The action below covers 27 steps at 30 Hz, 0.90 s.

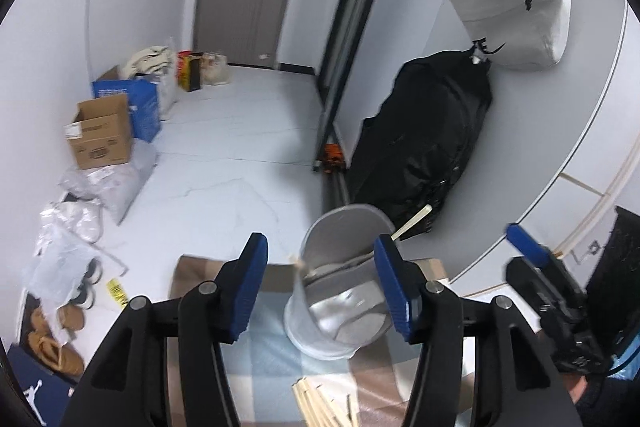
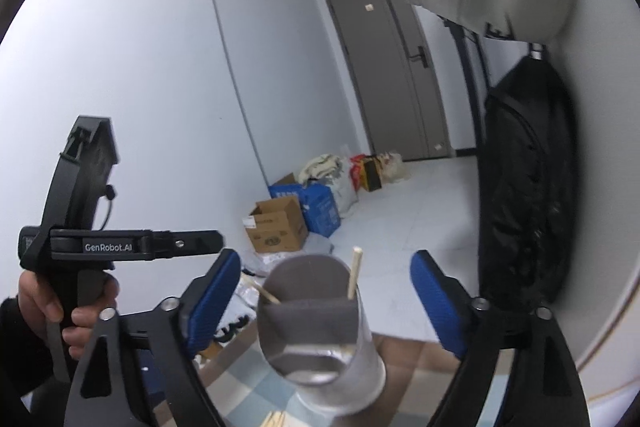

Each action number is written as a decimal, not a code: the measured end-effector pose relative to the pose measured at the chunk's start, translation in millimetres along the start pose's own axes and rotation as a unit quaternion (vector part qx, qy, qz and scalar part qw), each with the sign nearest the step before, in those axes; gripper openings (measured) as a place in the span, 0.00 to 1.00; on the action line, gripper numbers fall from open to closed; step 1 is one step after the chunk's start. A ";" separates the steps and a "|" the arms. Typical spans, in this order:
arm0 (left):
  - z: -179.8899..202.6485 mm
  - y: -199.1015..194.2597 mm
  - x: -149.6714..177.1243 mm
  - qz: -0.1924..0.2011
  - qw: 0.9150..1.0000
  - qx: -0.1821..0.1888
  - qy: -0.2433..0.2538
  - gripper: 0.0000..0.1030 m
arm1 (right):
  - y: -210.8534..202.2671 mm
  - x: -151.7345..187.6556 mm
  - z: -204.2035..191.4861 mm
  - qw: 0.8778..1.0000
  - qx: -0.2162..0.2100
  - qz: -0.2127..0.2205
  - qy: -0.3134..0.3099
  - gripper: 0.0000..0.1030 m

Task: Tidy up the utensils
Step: 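Lower the right tool back to the pile and grasp another chopstick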

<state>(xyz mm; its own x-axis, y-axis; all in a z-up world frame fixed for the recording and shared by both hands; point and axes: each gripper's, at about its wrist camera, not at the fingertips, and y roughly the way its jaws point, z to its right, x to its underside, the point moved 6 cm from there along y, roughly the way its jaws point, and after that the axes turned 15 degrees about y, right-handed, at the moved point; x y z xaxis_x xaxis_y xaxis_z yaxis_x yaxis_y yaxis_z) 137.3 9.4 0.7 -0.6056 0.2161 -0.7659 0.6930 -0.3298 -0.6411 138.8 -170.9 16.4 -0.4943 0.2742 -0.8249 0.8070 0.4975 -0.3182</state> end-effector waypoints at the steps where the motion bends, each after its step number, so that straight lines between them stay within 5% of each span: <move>1: 0.8 -3.6 5.6 -0.002 1.000 -0.012 -0.001 0.51 | -1.6 2.8 0.1 1.000 0.005 -0.004 -0.001 0.93; 16: -1.7 -27.1 57.4 0.022 0.996 -0.079 -0.038 0.76 | -37.7 46.2 -7.5 0.999 0.018 -0.047 -0.008 1.00; 27: -6.8 -22.2 106.5 -0.005 0.995 -0.081 -0.056 0.81 | -8.7 110.1 -0.1 0.981 0.017 -0.190 0.039 1.00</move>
<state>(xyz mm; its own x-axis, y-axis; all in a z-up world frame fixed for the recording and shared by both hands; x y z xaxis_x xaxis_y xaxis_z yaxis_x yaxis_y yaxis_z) 60.1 46.0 -66.9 -0.6462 0.1108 -0.7551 0.7354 -0.1739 -0.6549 77.3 -144.9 -71.6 -0.7834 0.1365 -0.6063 0.5692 0.5491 -0.6119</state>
